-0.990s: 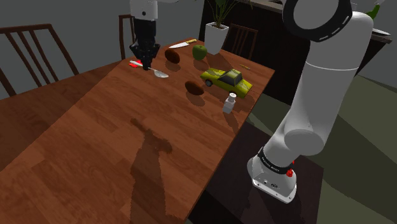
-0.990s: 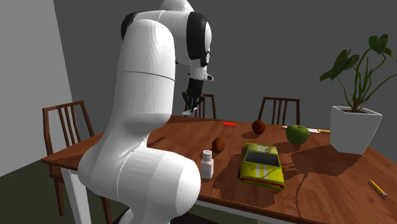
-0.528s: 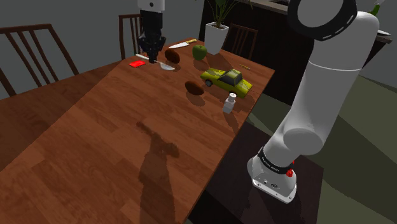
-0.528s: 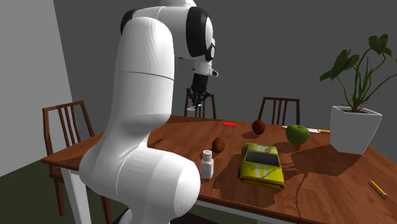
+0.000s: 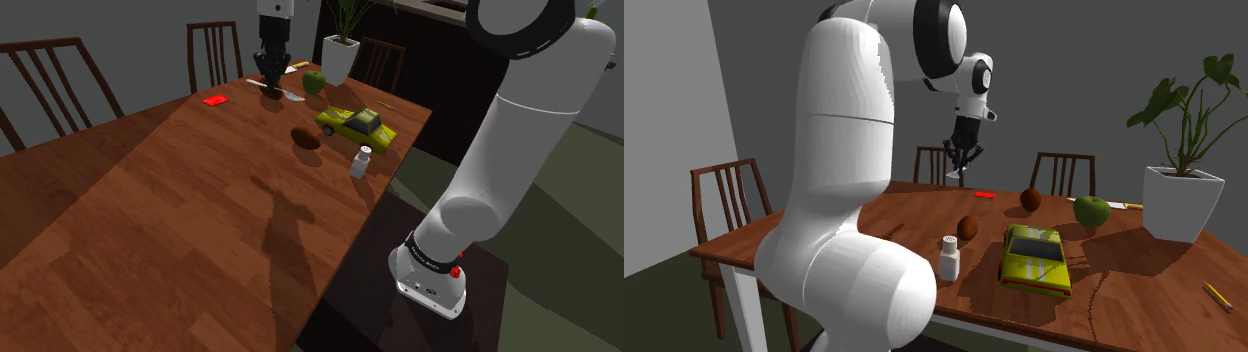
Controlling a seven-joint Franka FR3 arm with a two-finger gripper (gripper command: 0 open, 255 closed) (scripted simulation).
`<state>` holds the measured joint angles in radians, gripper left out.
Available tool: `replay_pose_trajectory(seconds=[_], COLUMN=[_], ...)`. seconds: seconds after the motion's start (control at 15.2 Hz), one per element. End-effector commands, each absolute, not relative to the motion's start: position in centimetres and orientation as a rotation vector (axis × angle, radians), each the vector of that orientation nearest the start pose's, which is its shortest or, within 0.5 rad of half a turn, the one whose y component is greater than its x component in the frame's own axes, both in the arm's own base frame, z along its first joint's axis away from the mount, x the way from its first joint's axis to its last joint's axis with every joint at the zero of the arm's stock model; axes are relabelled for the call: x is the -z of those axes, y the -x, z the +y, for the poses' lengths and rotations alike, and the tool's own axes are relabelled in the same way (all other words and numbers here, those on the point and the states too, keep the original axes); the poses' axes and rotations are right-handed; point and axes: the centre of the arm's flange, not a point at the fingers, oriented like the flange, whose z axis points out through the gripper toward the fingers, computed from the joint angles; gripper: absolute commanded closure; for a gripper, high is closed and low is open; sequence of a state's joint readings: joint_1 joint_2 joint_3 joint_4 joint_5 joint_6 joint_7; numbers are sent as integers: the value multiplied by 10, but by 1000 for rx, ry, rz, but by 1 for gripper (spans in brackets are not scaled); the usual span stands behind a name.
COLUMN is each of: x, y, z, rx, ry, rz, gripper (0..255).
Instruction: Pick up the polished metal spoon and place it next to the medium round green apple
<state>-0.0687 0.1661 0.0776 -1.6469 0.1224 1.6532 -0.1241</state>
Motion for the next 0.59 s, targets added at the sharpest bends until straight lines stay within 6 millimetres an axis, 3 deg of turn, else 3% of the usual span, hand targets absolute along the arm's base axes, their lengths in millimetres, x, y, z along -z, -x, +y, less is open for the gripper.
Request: replay_pose_trajectory(seconds=[0.0,0.53], x=[-502,-502], y=[-594,-582], z=[-14,-119], rx=[-227,-227], ry=[2985,2985], rz=[-172,-172], gripper=[255,255])
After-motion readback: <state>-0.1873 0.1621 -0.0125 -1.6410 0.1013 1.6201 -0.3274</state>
